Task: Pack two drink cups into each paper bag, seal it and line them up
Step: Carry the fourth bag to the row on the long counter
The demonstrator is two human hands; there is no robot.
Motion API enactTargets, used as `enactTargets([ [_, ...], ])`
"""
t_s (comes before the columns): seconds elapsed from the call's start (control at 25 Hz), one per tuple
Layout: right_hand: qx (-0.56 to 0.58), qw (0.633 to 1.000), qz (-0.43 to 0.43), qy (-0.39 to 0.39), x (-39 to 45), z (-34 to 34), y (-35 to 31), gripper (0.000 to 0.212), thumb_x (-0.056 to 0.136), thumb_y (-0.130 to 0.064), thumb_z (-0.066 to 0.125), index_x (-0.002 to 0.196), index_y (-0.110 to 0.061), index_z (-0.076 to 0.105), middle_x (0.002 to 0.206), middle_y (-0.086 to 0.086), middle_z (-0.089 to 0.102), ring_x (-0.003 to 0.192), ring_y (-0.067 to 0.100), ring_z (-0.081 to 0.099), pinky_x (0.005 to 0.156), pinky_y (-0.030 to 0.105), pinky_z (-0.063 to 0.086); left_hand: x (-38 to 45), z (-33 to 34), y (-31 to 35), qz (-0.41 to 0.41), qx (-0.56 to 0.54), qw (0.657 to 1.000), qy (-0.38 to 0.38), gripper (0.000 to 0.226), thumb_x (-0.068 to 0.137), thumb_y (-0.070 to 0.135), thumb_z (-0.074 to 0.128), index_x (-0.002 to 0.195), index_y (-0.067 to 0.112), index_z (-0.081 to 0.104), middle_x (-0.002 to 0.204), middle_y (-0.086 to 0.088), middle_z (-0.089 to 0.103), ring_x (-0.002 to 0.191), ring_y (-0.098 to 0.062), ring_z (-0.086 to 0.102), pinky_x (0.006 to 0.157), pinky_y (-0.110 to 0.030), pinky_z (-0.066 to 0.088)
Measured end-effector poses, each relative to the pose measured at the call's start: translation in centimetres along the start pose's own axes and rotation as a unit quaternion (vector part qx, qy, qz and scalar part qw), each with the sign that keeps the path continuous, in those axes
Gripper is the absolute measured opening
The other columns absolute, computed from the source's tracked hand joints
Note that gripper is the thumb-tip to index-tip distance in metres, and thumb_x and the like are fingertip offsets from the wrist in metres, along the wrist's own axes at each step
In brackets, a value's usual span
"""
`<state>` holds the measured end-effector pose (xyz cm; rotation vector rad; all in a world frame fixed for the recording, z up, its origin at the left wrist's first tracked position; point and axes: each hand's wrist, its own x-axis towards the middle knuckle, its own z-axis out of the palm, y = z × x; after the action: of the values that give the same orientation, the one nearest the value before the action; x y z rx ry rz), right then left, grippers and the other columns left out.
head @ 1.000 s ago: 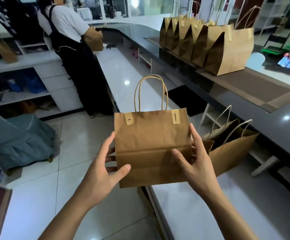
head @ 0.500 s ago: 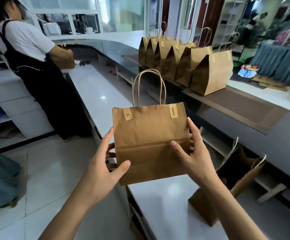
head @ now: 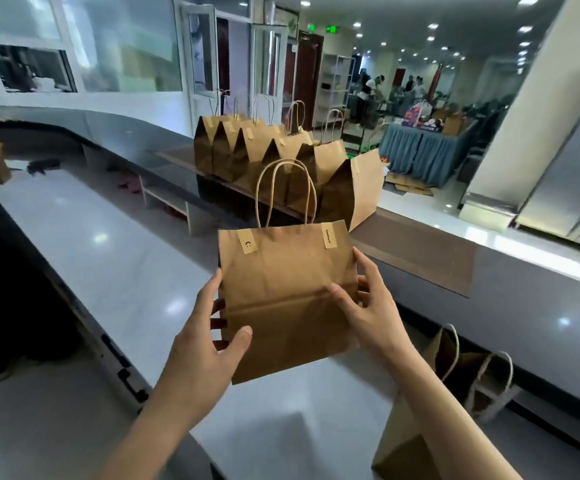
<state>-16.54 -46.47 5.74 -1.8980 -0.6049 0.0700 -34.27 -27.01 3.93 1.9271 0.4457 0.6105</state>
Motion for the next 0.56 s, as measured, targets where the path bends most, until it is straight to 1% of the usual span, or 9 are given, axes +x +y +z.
enactTargets([
  [0.04, -0.003, 1.0, 0.007, 0.003, 0.8, -0.3, -0.1, 0.073, 0.087, -0.058, 0.068, 0.148, -0.055, 0.03, 0.133, -0.007, 0.058, 0.117, 0.015, 0.06, 0.097, 0.036, 0.055, 0.9, 0.3, 0.0, 0.003, -0.006, 1.0, -0.006, 0.083, 0.091, 0.033, 0.069, 0.13, 0.08, 0.013, 0.125, 0.032, 0.05, 0.106, 0.011, 0.058, 0.063, -0.003, 0.048],
  [0.08, -0.007, 1.0, 0.014, 0.007, 1.5, -0.8, -0.1, 0.072, 0.087, -0.057, 0.069, 0.148, -0.053, 0.032, 0.132, -0.006, 0.059, 0.117, 0.017, 0.061, 0.098, 0.038, 0.055, 1.8, 0.7, 0.1, 0.005, -0.01, 1.0, -0.01, 0.082, 0.092, 0.035, 0.068, 0.131, 0.08, 0.012, 0.128, 0.03, 0.049, 0.109, 0.006, 0.059, 0.067, -0.005, 0.049],
  [0.16, -0.014, 0.999, 0.029, 0.017, 3.1, -2.0, -0.2, 0.067, 0.086, -0.057, 0.068, 0.145, -0.049, 0.039, 0.129, -0.004, 0.062, 0.116, 0.018, 0.062, 0.098, 0.041, 0.056, 3.3, 1.9, 0.6, 0.015, -0.012, 1.0, -0.014, 0.082, 0.092, 0.037, 0.067, 0.135, 0.077, 0.01, 0.134, 0.028, 0.046, 0.118, -0.003, 0.056, 0.081, -0.013, 0.049],
  [0.24, -0.008, 0.999, 0.049, 0.016, 4.8, -3.3, -0.4, 0.058, 0.086, -0.057, 0.067, 0.138, -0.045, 0.045, 0.124, -0.003, 0.066, 0.111, 0.016, 0.065, 0.093, 0.039, 0.059, 4.4, 3.1, 1.1, 0.023, -0.014, 1.0, -0.009, 0.08, 0.093, 0.039, 0.065, 0.14, 0.073, 0.011, 0.137, 0.026, 0.045, 0.122, -0.008, 0.055, 0.089, -0.023, 0.054],
  [0.32, -0.006, 0.998, 0.062, 0.01, 6.7, -4.7, -0.5, 0.05, 0.09, -0.05, 0.069, 0.135, -0.041, 0.047, 0.121, -0.003, 0.067, 0.107, 0.015, 0.066, 0.089, 0.037, 0.06, 5.6, 4.5, 1.7, 0.03, -0.014, 0.999, -0.002, 0.078, 0.094, 0.037, 0.065, 0.139, 0.073, 0.012, 0.139, 0.023, 0.047, 0.124, -0.01, 0.055, 0.096, -0.033, 0.056],
  [0.4, -0.002, 0.998, 0.066, 0.009, 8.3, -6.2, -0.4, 0.049, 0.092, -0.043, 0.07, 0.136, -0.038, 0.049, 0.12, -0.003, 0.065, 0.107, 0.016, 0.065, 0.09, 0.04, 0.06, 6.7, 5.8, 2.4, 0.035, -0.015, 0.999, 0.004, 0.079, 0.094, 0.034, 0.065, 0.136, 0.075, 0.012, 0.144, 0.018, 0.048, 0.125, -0.013, 0.055, 0.098, -0.038, 0.056],
  [0.44, -0.004, 0.998, 0.06, 0.011, 9.1, -6.8, -0.4, 0.049, 0.092, -0.043, 0.07, 0.137, -0.037, 0.05, 0.12, -0.003, 0.064, 0.108, 0.016, 0.064, 0.089, 0.04, 0.06, 7.2, 6.4, 2.8, 0.037, -0.019, 0.999, 0.009, 0.08, 0.095, 0.033, 0.065, 0.136, 0.076, 0.012, 0.146, 0.017, 0.047, 0.126, -0.014, 0.054, 0.099, -0.04, 0.055],
  [0.52, -0.021, 0.998, 0.048, 0.016, 10.8, -8.1, -0.2, 0.052, 0.092, -0.043, 0.071, 0.14, -0.035, 0.051, 0.121, -0.003, 0.062, 0.109, 0.015, 0.062, 0.089, 0.038, 0.06, 8.2, 7.7, 3.3, 0.04, -0.029, 0.999, 0.015, 0.082, 0.095, 0.03, 0.065, 0.137, 0.075, 0.012, 0.147, 0.02, 0.044, 0.128, -0.017, 0.055, 0.1, -0.041, 0.055],
  [0.56, -0.027, 0.998, 0.05, 0.018, 11.6, -8.8, 0.0, 0.054, 0.092, -0.042, 0.071, 0.141, -0.034, 0.052, 0.119, -0.002, 0.063, 0.109, 0.016, 0.063, 0.089, 0.04, 0.06, 8.7, 8.4, 3.5, 0.04, -0.031, 0.999, 0.018, 0.082, 0.095, 0.03, 0.065, 0.137, 0.075, 0.012, 0.145, 0.024, 0.043, 0.127, -0.017, 0.055, 0.1, -0.041, 0.055],
])
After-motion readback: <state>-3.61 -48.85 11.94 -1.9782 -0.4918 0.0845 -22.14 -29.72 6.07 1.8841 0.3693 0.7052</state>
